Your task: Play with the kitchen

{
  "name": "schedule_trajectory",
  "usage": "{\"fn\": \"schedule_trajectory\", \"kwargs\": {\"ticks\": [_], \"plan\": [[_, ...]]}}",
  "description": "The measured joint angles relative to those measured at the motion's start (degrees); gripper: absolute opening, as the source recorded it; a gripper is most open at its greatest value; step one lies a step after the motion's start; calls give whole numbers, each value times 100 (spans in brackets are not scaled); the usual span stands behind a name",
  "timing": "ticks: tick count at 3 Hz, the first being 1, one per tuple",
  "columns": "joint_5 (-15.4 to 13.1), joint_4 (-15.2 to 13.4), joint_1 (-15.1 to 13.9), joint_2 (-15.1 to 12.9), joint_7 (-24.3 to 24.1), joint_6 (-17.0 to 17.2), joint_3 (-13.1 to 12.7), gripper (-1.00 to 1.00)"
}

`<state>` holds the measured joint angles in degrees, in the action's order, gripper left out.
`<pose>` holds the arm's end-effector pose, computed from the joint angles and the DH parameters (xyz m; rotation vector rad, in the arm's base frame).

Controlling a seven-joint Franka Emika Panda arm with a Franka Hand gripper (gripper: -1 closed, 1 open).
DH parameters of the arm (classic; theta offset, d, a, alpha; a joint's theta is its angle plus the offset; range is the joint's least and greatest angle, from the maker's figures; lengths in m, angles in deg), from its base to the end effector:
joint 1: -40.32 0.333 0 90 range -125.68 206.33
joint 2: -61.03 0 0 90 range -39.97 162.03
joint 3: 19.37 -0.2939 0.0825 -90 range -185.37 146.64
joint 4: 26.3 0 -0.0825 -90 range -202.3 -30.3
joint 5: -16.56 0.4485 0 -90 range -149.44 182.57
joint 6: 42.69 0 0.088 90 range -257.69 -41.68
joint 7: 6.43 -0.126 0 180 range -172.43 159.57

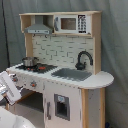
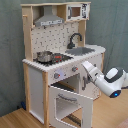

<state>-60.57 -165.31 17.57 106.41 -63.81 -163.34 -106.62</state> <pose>0.3252 0.4237 0.3207 1.1887 0.8018 1.2334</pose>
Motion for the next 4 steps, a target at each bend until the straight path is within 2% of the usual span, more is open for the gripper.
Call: {"fn": "schedule_trajectory", "kwargs": {"ticks": [2,4], "plan": [[-9,-247,-2,-7,-1204,-273,34,100],[-128,-339,-5,-7,-2302,-757,252,100]]}}
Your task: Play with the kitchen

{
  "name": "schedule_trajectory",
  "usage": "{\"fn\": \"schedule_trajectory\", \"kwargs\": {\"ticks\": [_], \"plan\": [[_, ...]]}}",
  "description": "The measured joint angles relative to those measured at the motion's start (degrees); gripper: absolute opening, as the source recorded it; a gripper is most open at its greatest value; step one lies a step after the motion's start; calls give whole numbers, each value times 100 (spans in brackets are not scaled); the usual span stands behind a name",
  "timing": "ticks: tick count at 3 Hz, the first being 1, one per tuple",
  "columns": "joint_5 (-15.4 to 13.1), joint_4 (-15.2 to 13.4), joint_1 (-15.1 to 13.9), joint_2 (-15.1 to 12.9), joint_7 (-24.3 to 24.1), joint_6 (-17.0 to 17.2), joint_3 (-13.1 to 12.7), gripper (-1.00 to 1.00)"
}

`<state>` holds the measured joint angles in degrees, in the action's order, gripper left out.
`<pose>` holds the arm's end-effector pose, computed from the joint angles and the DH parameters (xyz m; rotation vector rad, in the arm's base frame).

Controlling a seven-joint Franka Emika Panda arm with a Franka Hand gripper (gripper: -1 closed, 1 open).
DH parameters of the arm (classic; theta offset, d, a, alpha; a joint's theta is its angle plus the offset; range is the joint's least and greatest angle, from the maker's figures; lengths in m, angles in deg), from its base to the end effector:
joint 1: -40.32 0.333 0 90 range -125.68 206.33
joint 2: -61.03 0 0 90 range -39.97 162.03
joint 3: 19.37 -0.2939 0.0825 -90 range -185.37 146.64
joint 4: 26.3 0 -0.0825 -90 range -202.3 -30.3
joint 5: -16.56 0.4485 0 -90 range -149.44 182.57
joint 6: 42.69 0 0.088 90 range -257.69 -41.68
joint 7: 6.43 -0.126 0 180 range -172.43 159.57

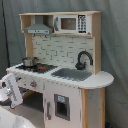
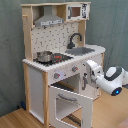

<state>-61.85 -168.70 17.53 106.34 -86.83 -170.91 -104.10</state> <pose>0.3384 0.3980 0.3032 1.4653 0.6679 1.4987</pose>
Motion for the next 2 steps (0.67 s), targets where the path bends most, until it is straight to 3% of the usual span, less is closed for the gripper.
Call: {"fn": "schedule_trajectory", "kwargs": {"ticks": [2], "plan": [[-374,-136,-2,0,-1077,-490,302,100]]}}
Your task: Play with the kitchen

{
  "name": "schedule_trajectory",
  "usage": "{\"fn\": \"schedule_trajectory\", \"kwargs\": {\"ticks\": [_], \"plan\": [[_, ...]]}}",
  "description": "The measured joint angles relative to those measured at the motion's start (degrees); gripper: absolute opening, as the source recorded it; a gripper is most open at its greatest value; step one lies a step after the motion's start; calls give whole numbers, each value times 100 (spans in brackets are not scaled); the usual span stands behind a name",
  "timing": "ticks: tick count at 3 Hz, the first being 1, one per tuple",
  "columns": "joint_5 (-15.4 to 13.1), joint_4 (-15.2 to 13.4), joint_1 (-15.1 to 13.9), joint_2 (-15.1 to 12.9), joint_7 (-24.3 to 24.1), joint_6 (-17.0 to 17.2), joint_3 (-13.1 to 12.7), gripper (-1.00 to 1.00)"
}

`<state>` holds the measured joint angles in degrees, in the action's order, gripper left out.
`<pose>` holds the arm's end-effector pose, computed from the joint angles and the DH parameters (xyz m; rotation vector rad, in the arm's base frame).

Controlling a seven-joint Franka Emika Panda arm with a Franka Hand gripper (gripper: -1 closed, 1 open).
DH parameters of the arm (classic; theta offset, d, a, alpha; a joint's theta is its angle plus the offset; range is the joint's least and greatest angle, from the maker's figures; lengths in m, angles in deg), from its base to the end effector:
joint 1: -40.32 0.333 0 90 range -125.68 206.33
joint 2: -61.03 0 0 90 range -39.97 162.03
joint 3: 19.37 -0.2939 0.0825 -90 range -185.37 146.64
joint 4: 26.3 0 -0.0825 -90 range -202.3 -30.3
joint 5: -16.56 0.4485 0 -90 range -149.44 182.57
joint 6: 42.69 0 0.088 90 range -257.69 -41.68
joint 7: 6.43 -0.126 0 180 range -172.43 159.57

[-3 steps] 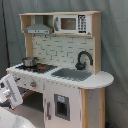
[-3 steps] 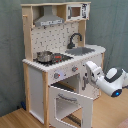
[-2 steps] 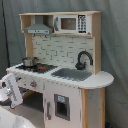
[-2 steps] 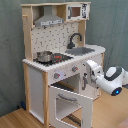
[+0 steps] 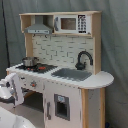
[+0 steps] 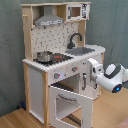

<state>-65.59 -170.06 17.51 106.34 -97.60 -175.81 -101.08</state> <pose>0.3504 0.3840 0.3059 1.5811 0.6095 1.6209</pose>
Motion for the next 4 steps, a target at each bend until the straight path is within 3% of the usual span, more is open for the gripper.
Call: {"fn": "schedule_trajectory", "kwargs": {"ticks": [2,3,4], "plan": [[-631,-184,-12,0,-919,-492,145,100],[-1080,-286,-53,0,-1210,-742,173,100],[-1619,-313,-202,-1,-1208,-921,237,100]]}}
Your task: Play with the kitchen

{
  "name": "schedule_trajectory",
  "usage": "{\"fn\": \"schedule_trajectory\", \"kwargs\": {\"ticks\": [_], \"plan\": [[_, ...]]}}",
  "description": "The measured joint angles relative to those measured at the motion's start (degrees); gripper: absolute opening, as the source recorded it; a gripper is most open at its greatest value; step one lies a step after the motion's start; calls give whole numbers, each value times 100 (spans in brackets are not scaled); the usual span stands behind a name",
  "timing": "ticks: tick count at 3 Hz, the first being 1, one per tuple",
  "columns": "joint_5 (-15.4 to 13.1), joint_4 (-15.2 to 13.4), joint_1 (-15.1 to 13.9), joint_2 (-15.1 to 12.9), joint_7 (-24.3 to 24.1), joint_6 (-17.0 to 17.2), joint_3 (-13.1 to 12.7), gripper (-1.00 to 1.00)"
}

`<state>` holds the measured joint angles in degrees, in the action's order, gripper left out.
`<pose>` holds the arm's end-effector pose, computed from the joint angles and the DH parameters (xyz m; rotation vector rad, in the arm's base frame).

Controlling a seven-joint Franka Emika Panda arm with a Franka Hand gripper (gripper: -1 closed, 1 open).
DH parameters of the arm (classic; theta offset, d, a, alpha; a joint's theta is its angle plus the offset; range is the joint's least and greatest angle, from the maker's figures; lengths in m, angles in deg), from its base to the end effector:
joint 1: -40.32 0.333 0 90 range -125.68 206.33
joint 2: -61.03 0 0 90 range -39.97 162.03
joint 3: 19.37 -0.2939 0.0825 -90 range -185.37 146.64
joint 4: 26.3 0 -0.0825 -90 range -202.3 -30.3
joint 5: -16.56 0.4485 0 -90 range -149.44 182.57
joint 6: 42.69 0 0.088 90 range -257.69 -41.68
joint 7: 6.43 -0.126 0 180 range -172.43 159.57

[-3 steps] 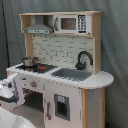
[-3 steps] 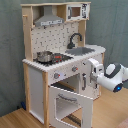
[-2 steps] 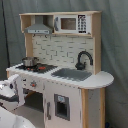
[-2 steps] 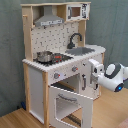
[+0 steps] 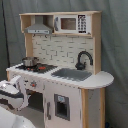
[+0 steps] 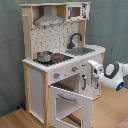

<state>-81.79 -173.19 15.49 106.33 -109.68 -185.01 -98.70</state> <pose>0.3658 0.3505 0.2856 1.6068 0.7803 1.6698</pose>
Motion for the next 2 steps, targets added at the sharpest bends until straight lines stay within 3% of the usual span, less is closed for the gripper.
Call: {"fn": "schedule_trajectory", "kwargs": {"ticks": [2], "plan": [[-1091,85,-421,-7,5,-379,70,100]]}}
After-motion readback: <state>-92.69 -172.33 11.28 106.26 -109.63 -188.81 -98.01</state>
